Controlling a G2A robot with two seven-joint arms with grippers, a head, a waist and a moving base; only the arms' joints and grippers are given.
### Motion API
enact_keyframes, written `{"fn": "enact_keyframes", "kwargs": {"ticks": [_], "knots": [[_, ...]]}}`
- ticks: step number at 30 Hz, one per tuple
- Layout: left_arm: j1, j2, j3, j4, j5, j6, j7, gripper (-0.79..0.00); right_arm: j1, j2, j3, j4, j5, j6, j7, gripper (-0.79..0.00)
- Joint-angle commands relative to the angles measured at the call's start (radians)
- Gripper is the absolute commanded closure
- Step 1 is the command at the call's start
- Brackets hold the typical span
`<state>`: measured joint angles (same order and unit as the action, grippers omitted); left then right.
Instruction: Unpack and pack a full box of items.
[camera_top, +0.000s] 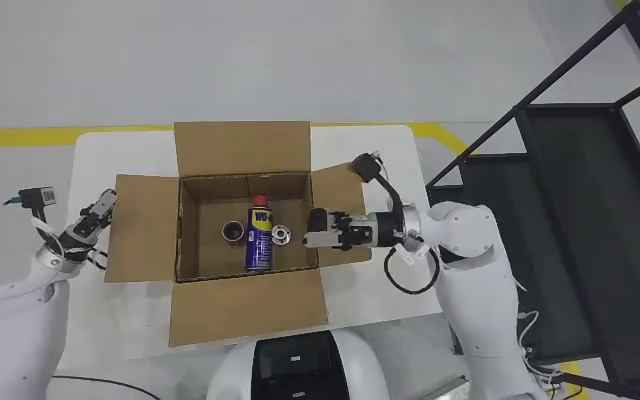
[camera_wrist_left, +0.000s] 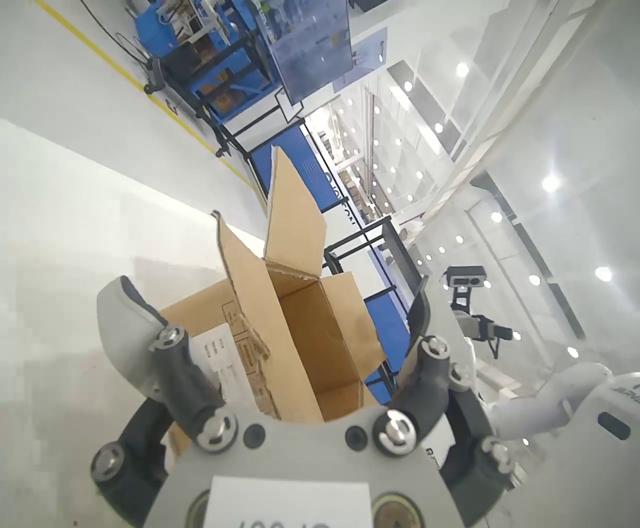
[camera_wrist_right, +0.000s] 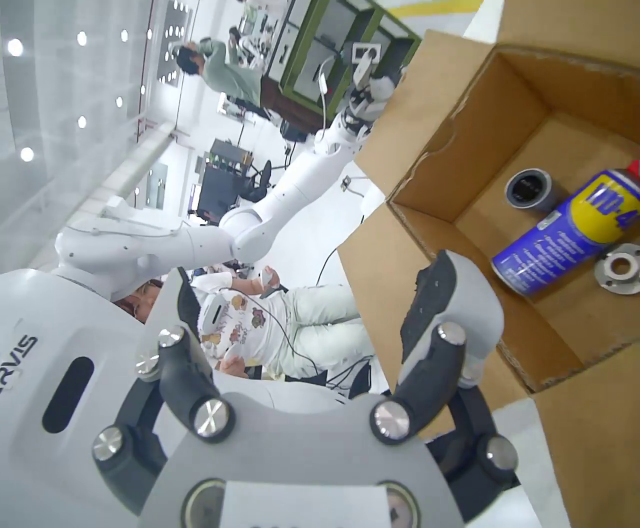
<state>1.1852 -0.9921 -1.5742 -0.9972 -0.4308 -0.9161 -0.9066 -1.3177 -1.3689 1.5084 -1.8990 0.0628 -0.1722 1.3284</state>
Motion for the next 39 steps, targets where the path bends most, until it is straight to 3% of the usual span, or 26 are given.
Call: {"fn": "enact_keyframes", "kwargs": {"ticks": [1, 6, 12, 19, 29, 39], "knots": [[0.008, 0.004, 0.009, -0.038, -0.055, 0.014, -0.012, -0.785, -0.031, 0.009, 0.067, -0.006, 0.014, -0.005, -0.028, -0.785], [0.044, 0.018, 0.021, -0.154, -0.074, 0.016, -0.013, -0.785, -0.104, 0.027, 0.194, 0.010, 0.006, -0.007, -0.103, -0.785], [0.071, 0.029, 0.078, -0.288, -0.172, 0.100, -0.098, -0.785, -0.130, 0.041, 0.226, 0.102, -0.045, -0.008, -0.188, -0.785], [0.030, 0.029, 0.189, -0.291, -0.101, 0.107, -0.104, -0.785, -0.087, 0.051, 0.174, 0.255, -0.140, -0.003, -0.256, -0.785], [-0.007, 0.033, 0.268, -0.225, -0.044, 0.061, -0.058, -0.785, -0.052, 0.054, 0.040, 0.193, 0.037, -0.090, -0.165, -0.785], [-0.001, 0.042, 0.281, -0.229, -0.062, 0.030, -0.028, -0.785, 0.163, 0.028, -0.257, 0.355, -0.025, -0.102, -0.230, -0.785]]}}
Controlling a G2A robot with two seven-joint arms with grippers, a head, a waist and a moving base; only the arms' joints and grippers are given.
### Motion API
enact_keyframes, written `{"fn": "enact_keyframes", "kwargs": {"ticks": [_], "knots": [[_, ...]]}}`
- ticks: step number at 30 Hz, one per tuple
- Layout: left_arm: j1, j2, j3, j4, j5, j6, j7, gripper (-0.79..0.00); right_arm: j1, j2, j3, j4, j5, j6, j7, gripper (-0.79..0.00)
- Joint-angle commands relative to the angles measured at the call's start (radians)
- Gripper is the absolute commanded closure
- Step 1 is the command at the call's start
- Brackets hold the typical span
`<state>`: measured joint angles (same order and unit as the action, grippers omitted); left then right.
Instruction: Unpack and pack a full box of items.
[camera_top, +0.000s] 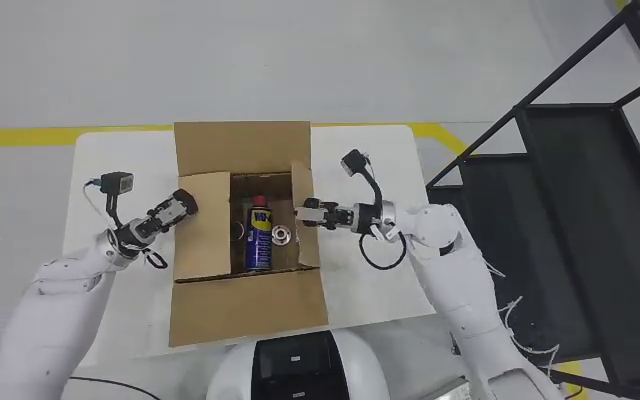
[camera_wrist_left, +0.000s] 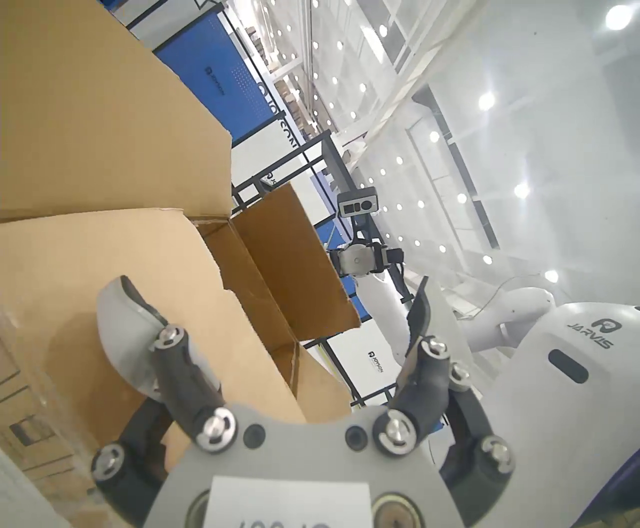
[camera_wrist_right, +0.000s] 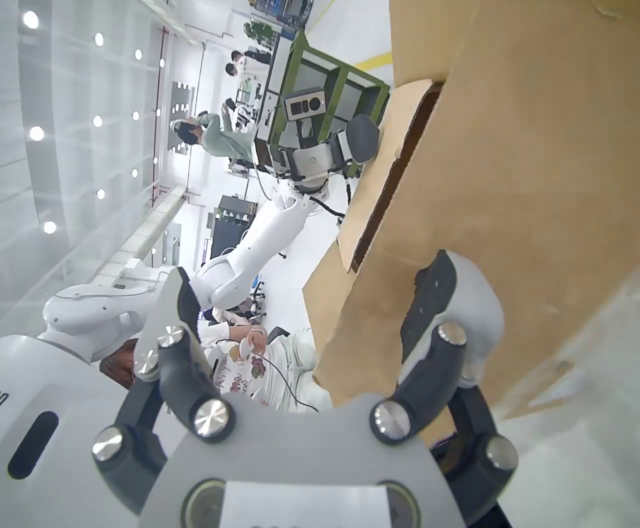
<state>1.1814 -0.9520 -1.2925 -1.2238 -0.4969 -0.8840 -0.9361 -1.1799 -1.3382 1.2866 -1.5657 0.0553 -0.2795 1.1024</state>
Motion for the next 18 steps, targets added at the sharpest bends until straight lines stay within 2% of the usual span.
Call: {"fn": "enact_keyframes", "kwargs": {"ticks": [1, 9, 18], "knots": [[0.003, 0.004, -0.002, -0.003, 0.009, -0.003, 0.003, -0.785, 0.044, -0.005, -0.061, 0.038, -0.046, 0.014, -0.013, -0.785], [0.001, 0.007, 0.008, 0.013, 0.152, -0.059, 0.059, -0.785, 0.125, -0.017, -0.202, 0.118, -0.203, 0.049, -0.068, -0.785], [0.001, 0.006, 0.021, 0.012, 0.176, -0.074, 0.079, -0.785, 0.156, -0.017, -0.241, 0.127, -0.243, 0.077, -0.104, -0.785]]}}
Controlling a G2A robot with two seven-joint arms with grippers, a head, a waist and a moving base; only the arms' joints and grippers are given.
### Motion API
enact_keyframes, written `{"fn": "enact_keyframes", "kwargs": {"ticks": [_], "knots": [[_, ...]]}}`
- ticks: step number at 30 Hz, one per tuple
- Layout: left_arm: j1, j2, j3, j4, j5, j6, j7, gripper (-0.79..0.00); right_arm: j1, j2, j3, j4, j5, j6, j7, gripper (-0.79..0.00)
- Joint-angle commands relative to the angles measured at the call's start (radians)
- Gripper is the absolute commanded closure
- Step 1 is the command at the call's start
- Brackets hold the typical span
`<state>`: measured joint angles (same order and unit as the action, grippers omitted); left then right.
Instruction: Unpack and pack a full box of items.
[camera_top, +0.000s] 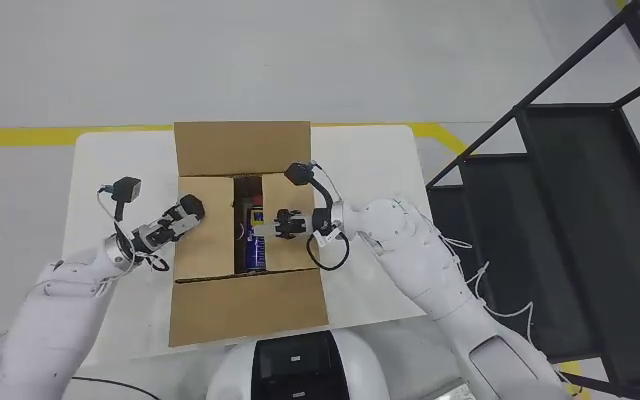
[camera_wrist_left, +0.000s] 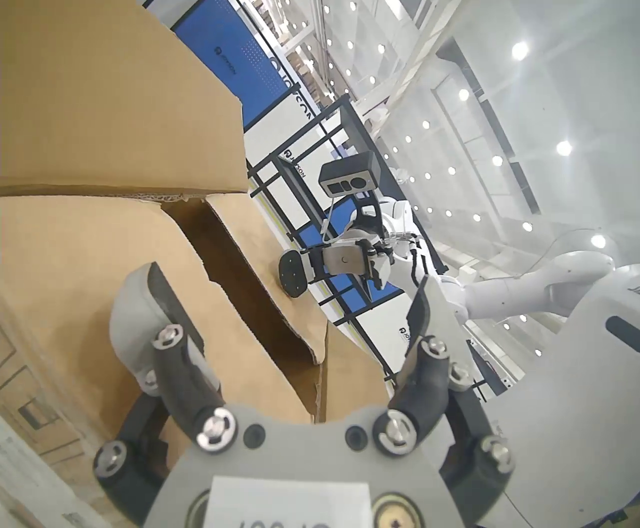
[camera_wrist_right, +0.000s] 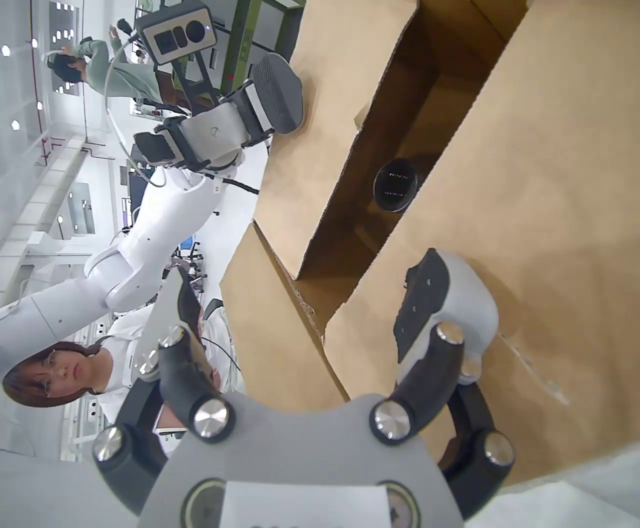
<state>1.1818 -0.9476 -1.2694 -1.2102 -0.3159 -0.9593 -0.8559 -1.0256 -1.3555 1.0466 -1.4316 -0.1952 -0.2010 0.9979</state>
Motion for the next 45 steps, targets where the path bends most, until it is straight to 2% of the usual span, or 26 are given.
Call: {"fn": "enact_keyframes", "kwargs": {"ticks": [1, 8, 14, 18, 25, 32, 35, 45], "knots": [[0.005, 0.002, -0.004, -0.007, -0.023, 0.002, -0.001, -0.785, -0.002, 0.001, 0.002, -0.021, 0.031, -0.010, -0.001, -0.785], [0.036, 0.019, -0.056, -0.055, -0.174, 0.027, -0.032, -0.785, -0.089, 0.032, 0.120, -0.128, 0.183, -0.043, 0.090, -0.785], [0.073, 0.035, -0.119, -0.081, -0.254, 0.031, -0.035, -0.785, -0.267, 0.081, 0.314, -0.238, 0.148, -0.016, 0.125, -0.785], [0.094, 0.044, -0.153, -0.079, -0.273, 0.032, -0.037, -0.785, -0.392, 0.103, 0.389, -0.313, 0.114, 0.004, 0.149, -0.785], [0.109, 0.047, -0.168, -0.067, -0.283, 0.033, -0.038, -0.785, -0.516, 0.116, 0.364, -0.360, 0.103, 0.013, 0.153, -0.785], [0.125, 0.050, -0.181, -0.082, -0.269, 0.027, -0.032, -0.785, -0.537, 0.123, 0.283, -0.335, 0.033, 0.044, 0.161, -0.785], [0.123, 0.051, -0.189, -0.079, -0.266, 0.024, -0.029, -0.785, -0.543, 0.125, 0.253, -0.350, 0.051, 0.048, 0.170, -0.785], [0.099, 0.048, -0.197, -0.031, -0.234, 0.018, 0.000, -0.785, -0.516, 0.132, 0.252, -0.362, 0.395, -0.017, 0.260, -0.785]]}}
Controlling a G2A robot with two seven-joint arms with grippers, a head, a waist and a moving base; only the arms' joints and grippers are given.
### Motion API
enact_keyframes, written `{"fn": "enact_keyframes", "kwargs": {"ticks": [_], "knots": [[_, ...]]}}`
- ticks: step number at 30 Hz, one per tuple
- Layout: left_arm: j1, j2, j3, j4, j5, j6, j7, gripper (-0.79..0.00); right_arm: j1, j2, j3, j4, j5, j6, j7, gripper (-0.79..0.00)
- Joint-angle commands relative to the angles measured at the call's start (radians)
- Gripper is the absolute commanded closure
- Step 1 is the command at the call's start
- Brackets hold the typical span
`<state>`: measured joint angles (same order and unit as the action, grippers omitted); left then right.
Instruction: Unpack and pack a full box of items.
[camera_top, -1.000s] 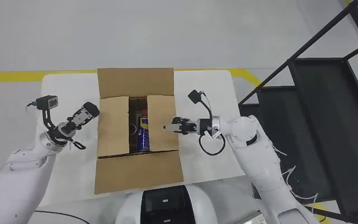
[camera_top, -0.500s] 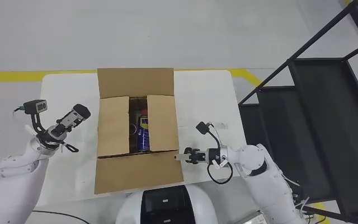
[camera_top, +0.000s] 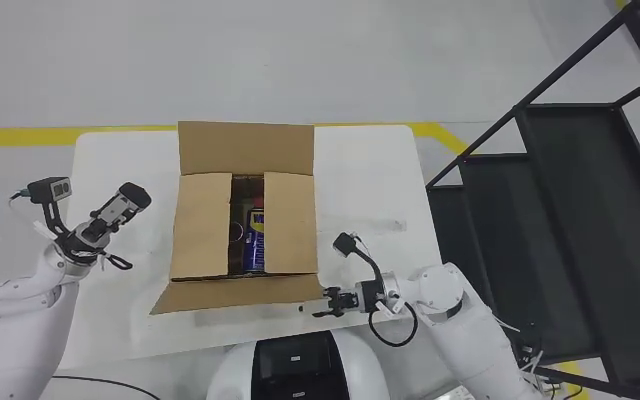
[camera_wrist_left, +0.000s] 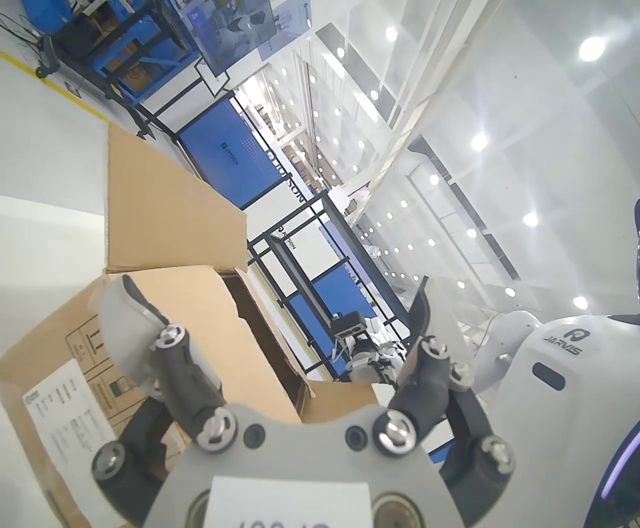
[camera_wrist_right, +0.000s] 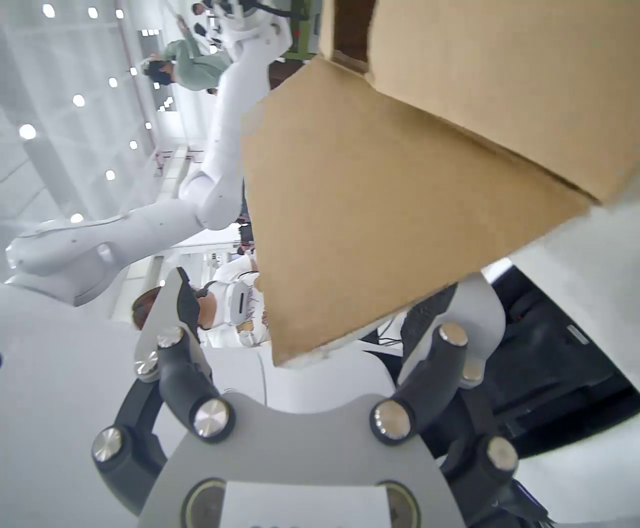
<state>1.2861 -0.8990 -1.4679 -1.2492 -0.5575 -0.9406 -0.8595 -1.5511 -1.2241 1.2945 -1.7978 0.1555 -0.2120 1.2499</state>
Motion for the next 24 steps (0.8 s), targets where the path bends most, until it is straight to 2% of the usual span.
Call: {"fn": "enact_keyframes", "kwargs": {"ticks": [1, 4, 13, 16, 24], "knots": [[-0.011, -0.002, 0.001, 0.021, 0.016, 0.002, 0.010, -0.785, 0.019, 0.002, 0.009, 0.003, 0.075, -0.013, 0.010, -0.785], [-0.028, -0.005, 0.008, 0.046, 0.036, 0.003, 0.025, -0.785, 0.050, 0.004, 0.019, 0.005, 0.135, -0.027, 0.012, -0.785], [-0.116, -0.015, 0.032, 0.125, 0.083, -0.018, 0.044, -0.785, 0.186, 0.000, -0.025, 0.113, 0.139, -0.056, -0.077, -0.785], [-0.134, -0.010, 0.040, 0.134, 0.164, -0.015, -0.005, -0.785, 0.225, -0.004, -0.055, 0.159, 0.097, -0.068, -0.118, -0.785], [-0.134, -0.010, 0.040, 0.134, 0.164, -0.015, -0.005, -0.785, 0.295, -0.010, -0.125, 0.234, -0.036, -0.091, -0.228, -0.785]]}}
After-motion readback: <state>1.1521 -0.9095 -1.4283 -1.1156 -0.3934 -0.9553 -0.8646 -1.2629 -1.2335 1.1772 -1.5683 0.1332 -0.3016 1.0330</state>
